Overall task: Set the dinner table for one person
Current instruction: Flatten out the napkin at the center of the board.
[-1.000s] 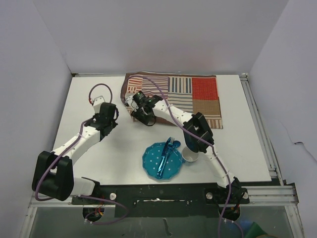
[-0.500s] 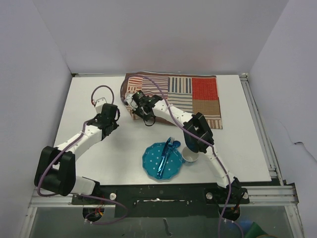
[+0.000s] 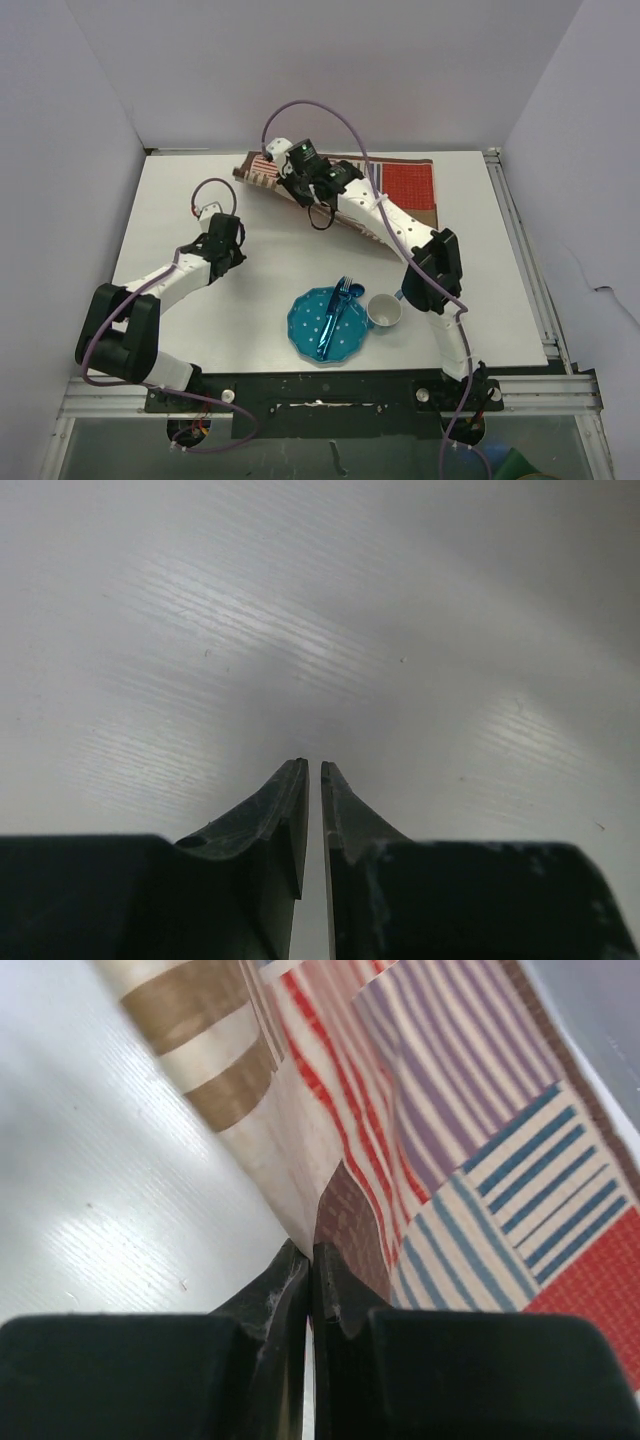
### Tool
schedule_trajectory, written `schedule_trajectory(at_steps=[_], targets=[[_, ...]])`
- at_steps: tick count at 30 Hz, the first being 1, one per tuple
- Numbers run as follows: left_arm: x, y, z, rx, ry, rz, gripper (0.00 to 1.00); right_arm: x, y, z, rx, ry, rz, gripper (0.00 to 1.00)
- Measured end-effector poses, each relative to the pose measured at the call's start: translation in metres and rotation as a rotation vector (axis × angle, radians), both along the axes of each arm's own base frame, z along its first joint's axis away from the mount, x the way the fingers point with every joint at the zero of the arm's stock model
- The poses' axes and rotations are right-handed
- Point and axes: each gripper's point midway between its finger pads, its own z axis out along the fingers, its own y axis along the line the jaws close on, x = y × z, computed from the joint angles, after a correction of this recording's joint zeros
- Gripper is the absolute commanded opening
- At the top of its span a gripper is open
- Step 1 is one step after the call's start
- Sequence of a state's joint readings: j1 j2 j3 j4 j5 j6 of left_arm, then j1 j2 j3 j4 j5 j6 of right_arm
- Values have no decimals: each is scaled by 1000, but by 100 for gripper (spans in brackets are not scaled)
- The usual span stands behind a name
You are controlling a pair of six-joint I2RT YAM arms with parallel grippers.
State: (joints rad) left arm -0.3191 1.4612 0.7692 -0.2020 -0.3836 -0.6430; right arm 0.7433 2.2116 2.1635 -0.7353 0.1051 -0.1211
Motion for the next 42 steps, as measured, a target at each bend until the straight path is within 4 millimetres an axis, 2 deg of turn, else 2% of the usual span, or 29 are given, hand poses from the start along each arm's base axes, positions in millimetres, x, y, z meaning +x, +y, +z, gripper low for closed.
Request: schedule_trajectory(at_steps=[4, 6, 8, 12, 13, 15, 16, 18, 22, 25, 27, 33, 35, 38, 42], targets=[[4, -11, 0, -41, -19, -30, 12, -3, -3, 36, 60, -40, -12, 0], [6, -16, 0, -54, -24, -41, 12, -6, -4, 44, 73, -48, -15, 0], [6, -20, 0, -61, -27, -51, 12, -10, -7, 43, 74, -41, -12, 0], [7, -25, 2, -69, -38, -63, 12, -20, -10, 16, 53, 13, -1, 0], [7, -25, 2, -70, -39, -64, 11, -22, -11, 8, 45, 28, 1, 4], [7, -25, 2, -68, -37, -64, 11, -28, -13, -6, 29, 62, 4, 23], [7, -25, 2, -67, -36, -63, 11, -30, -13, -9, 28, 73, 6, 35], [5, -23, 3, -59, -33, -59, 11, -33, -12, -10, 30, 85, 9, 51], [2, -19, 12, -45, -34, -48, 11, -34, -11, -10, 39, 93, 18, 62], [2, -16, 36, -34, -64, -35, 11, -35, -9, -10, 53, 102, 31, 64], [4, -15, 59, -35, -103, -30, 11, -36, -7, -11, 64, 112, 41, 64], [13, -15, 159, -72, -302, -17, 11, -44, -4, -25, 101, 173, 87, 68], [12, -13, 180, -79, -349, -13, 11, -50, 1, -26, 120, 199, 120, 69], [9, -10, 194, -78, -378, -10, 11, -61, 11, -25, 161, 238, 190, 69], [7, -9, 185, -61, -344, -11, 11, -81, 23, -21, 209, 297, 295, 69]])
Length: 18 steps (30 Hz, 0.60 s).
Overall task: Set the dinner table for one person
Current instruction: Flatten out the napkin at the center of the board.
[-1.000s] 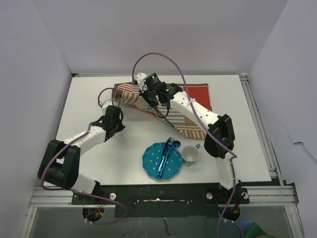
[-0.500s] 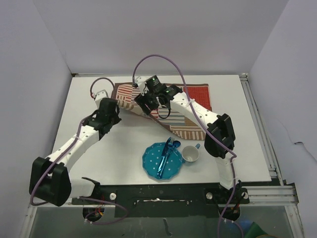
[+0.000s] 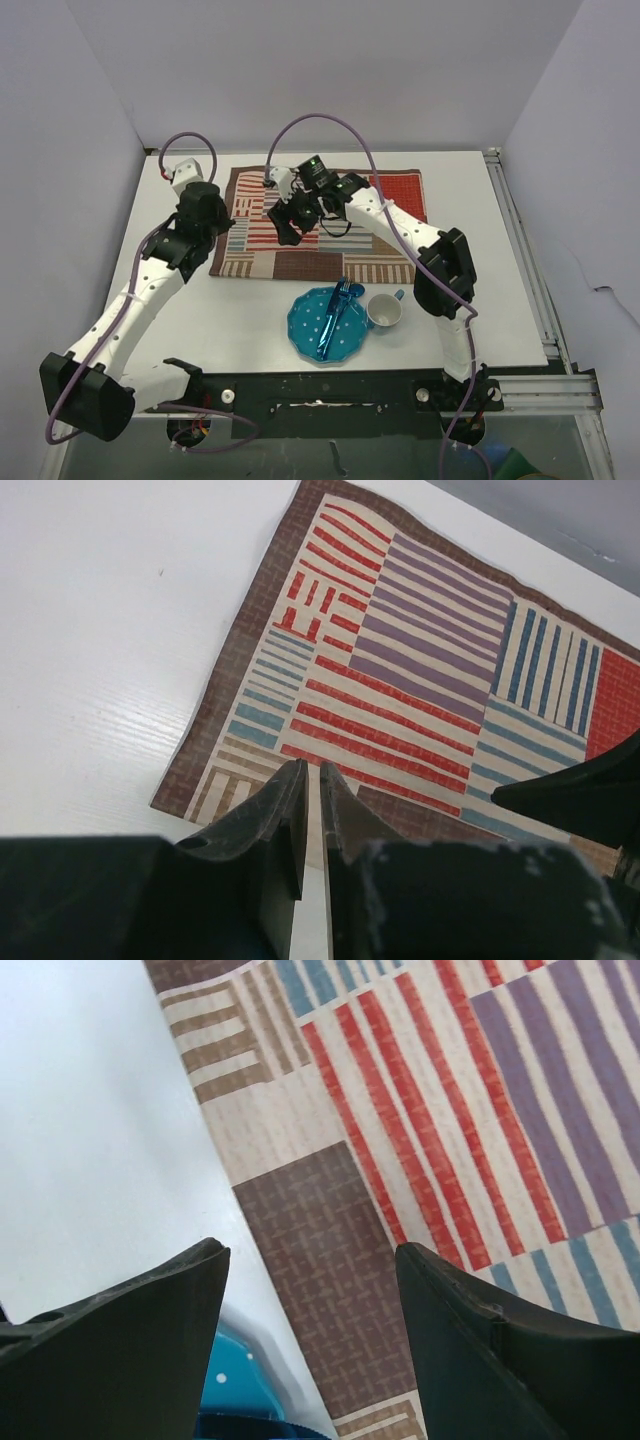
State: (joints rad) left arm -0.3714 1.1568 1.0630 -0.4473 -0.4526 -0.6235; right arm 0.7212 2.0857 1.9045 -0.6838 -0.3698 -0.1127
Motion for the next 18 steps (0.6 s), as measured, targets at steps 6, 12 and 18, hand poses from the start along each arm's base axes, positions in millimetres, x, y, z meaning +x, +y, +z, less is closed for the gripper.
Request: schedule_trajectory(at_steps=[6, 12, 18], targets=[[1, -2, -18, 13, 49, -8, 10, -10, -3, -3, -25, 12, 12, 68], [2, -8, -53, 16, 103, -31, 8, 28, -50, -14, -89, 9, -218, 62], [8, -14, -115, 41, 213, -45, 5, 70, -153, -36, -174, 48, -560, 49]])
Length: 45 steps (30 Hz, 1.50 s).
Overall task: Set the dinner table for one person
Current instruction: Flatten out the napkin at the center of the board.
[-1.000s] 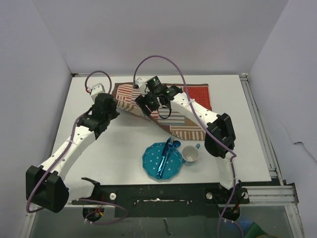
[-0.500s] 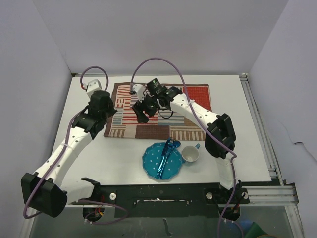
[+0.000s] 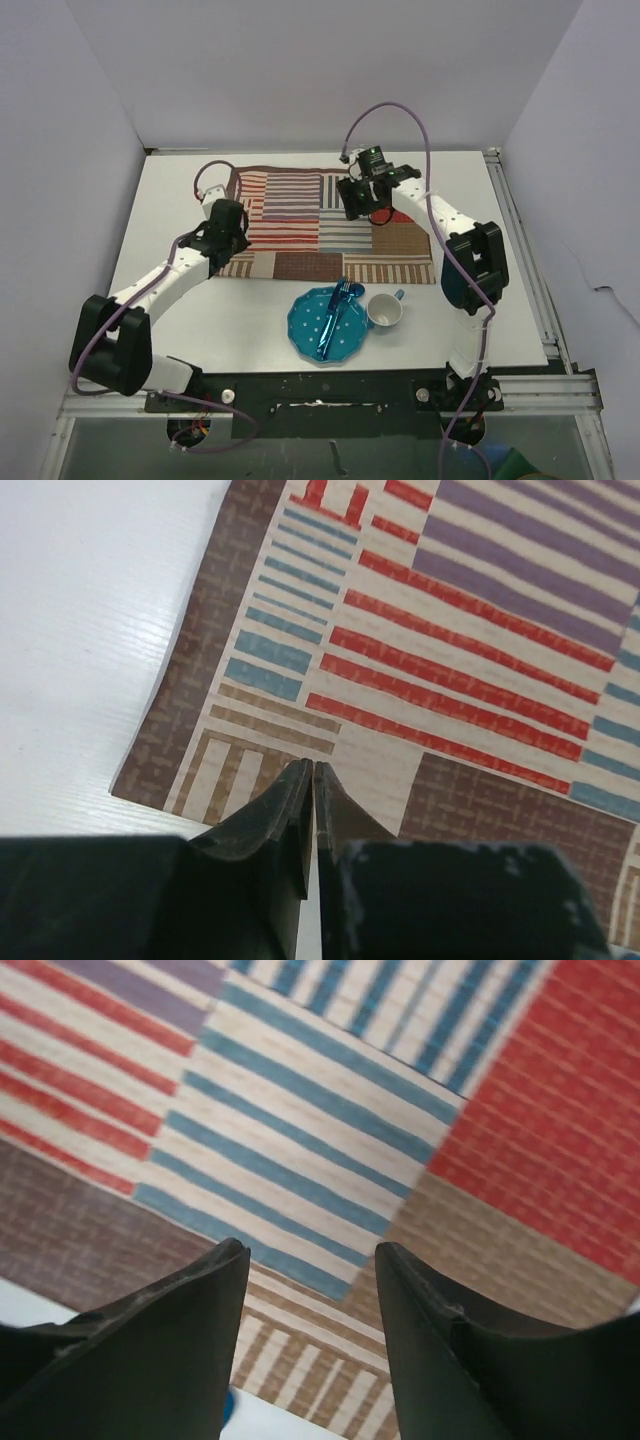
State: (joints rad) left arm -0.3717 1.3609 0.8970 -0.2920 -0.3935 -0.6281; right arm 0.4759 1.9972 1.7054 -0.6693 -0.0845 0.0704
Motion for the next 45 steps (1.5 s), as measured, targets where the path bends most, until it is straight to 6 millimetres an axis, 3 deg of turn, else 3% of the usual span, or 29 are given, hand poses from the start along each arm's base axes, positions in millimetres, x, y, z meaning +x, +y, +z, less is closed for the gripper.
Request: schedule_trajectory(at_steps=[4, 7, 15, 21, 25, 35, 45], targets=[[0, -5, -33, 7, 64, -14, 4, 6, -39, 0, -26, -1, -160, 21], [-1, -8, -46, 7, 83, -21, 3, -8, -60, -8, -34, 22, -240, 1], [4, -10, -69, 22, 115, -25, 2, -41, -93, -53, -65, 147, -371, 0], [5, -10, -91, 43, 158, -30, 2, -49, -105, -67, -74, 181, -421, 0], [8, -11, -106, 56, 181, -34, 0, -44, -112, -70, -69, 178, -451, 0], [40, -23, -107, 29, 119, -33, 0, -34, -133, -97, -88, 224, -508, 0], [56, -37, -107, 4, 44, -22, 0, 17, -142, -96, -42, 210, -518, 0]])
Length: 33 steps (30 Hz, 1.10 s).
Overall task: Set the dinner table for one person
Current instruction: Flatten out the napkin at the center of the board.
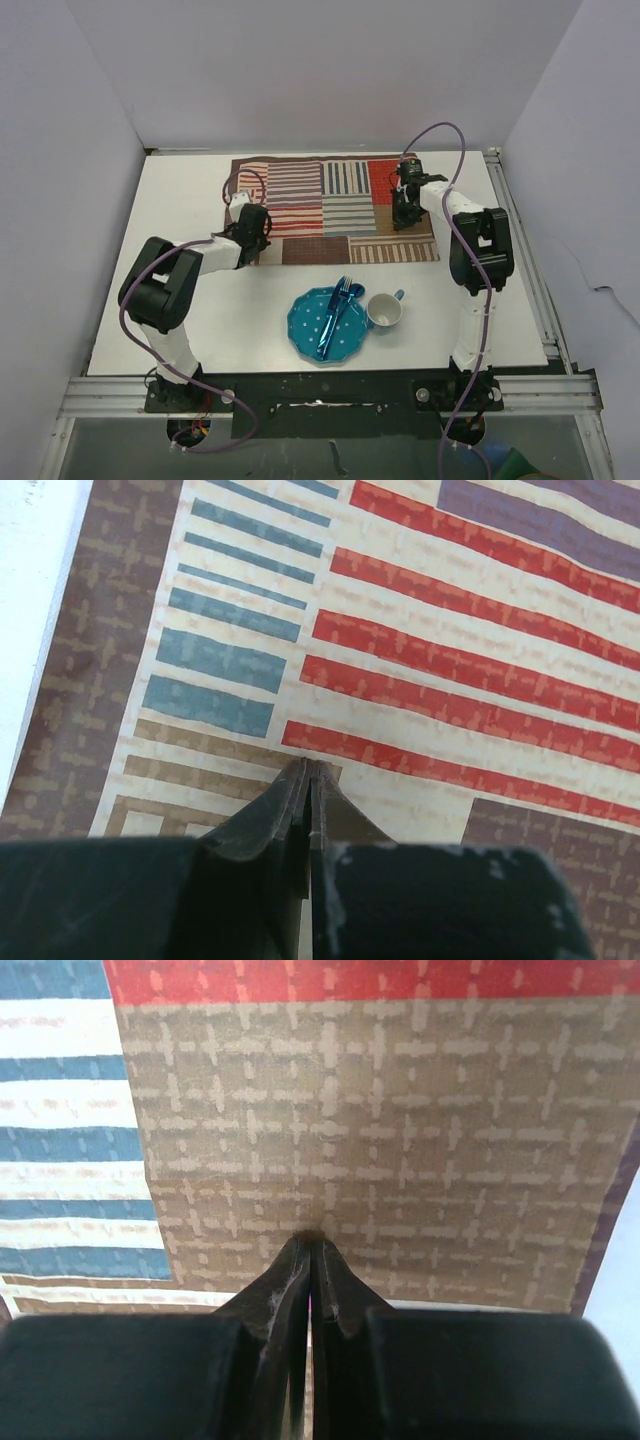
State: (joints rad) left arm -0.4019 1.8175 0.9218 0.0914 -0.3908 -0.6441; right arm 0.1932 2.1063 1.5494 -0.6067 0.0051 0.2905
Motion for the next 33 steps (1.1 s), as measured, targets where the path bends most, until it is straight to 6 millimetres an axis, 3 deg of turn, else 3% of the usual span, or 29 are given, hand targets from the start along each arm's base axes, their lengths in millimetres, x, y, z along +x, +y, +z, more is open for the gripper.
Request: schedule_trajectory(at_steps=[6, 15, 22, 33], targets=[[0, -12, 1, 15, -9, -15, 0, 29, -3, 3, -1, -42, 17, 0], [-5, -23, 1, 20, 4, -43, 0, 29, -4, 3, 11, -64, 21, 0], [-13, -25, 2, 29, 27, -54, 0, 10, -1, 2, 25, -60, 30, 0], [-34, -27, 4, 46, 80, -77, 0, -37, 8, 5, 40, -19, 52, 0]])
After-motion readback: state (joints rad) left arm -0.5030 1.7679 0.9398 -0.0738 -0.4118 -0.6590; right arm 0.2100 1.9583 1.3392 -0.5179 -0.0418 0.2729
